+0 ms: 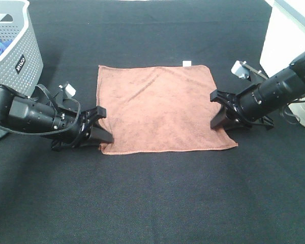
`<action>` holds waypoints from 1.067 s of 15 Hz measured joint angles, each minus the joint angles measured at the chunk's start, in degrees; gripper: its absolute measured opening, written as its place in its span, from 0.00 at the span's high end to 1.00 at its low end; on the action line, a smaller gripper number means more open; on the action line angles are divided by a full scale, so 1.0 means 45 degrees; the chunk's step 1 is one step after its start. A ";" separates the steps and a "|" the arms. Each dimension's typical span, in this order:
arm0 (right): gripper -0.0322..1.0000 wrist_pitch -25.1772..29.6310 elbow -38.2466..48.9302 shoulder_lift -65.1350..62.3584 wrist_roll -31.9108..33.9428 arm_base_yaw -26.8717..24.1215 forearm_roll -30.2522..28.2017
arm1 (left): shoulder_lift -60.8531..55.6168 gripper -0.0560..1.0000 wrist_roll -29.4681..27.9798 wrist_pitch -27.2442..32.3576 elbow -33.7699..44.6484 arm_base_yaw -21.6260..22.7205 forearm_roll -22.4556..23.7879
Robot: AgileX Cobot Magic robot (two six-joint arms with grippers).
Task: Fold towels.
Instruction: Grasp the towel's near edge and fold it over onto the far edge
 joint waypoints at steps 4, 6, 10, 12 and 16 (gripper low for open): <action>0.97 0.0446 0.0089 -0.0051 0.0700 0.0000 -0.0178 | -0.0242 0.95 -0.1210 0.0344 0.0013 0.0420 0.1451; 0.97 0.0840 0.0153 -0.0178 0.0789 0.0000 -0.0369 | -0.0497 0.95 -0.1872 0.0382 0.0013 0.0560 0.2241; 0.97 0.2012 0.0420 -0.1057 0.2432 0.0089 -0.2101 | -0.1617 0.95 -0.4877 0.1248 0.0089 0.0598 0.5971; 0.97 0.2075 0.1070 -0.1566 0.2941 0.0089 -0.2801 | -0.2063 0.95 -0.5360 0.1668 0.0611 0.0598 0.6735; 0.97 0.2203 0.2597 -0.2330 0.3030 0.0115 -0.2928 | -0.3069 0.95 -0.5475 0.1744 0.2254 0.0598 0.7016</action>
